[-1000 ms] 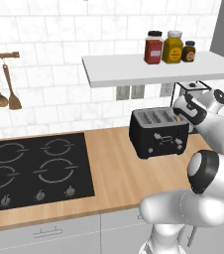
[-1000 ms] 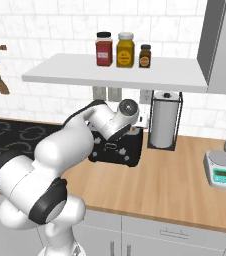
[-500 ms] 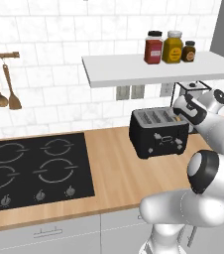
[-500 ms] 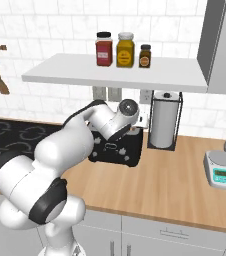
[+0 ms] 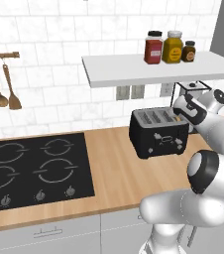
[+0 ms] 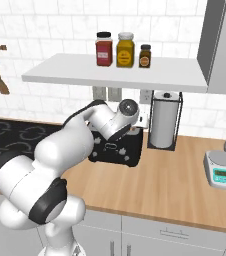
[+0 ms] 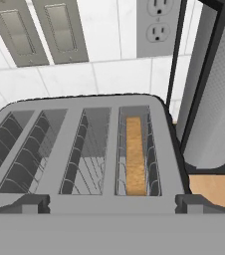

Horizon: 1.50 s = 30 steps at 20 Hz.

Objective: Start the toaster. Once the lever pops up, take the bread to the plate on the dining counter.

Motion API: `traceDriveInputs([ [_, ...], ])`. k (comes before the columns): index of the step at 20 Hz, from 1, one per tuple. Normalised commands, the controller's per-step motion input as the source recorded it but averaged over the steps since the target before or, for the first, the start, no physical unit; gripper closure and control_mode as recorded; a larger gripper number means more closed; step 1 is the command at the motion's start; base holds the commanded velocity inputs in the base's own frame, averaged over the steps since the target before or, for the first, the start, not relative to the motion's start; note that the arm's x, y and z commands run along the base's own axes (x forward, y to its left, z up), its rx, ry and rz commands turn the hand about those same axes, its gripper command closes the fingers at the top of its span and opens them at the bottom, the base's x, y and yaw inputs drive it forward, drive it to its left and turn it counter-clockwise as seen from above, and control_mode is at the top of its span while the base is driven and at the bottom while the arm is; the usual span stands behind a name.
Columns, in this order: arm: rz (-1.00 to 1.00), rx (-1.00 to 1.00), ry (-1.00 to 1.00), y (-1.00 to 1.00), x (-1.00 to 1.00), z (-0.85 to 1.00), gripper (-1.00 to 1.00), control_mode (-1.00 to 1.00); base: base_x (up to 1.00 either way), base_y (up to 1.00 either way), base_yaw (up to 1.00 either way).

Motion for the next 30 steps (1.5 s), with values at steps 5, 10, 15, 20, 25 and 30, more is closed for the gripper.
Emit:
traceDriveInputs([
  [5, 0.0, 0.0, 0.0, 0.0, 0.0, 0.0, -1.0, -1.0, 0.0, 0.0, 0.0],
  [10, 0.0, 0.0, 0.0, 0.0, 0.0, 0.0, -1.0, -1.0, 0.0, 0.0, 0.0],
  [15, 0.0, 0.0, 0.0, 0.0, 0.0, 0.0, -1.0, -1.0, 0.0, 0.0, 0.0],
  [20, 0.0, 0.0, 0.0, 0.0, 0.0, 0.0, -1.0, -1.0, 0.0, 0.0, 0.0],
  [25, 0.0, 0.0, 0.0, 0.0, 0.0, 0.0, -1.0, -1.0, 0.0, 0.0, 0.0],
  [30, 0.0, 0.0, 0.0, 0.0, 0.0, 0.0, -1.0, -1.0, 0.0, 0.0, 0.0],
])
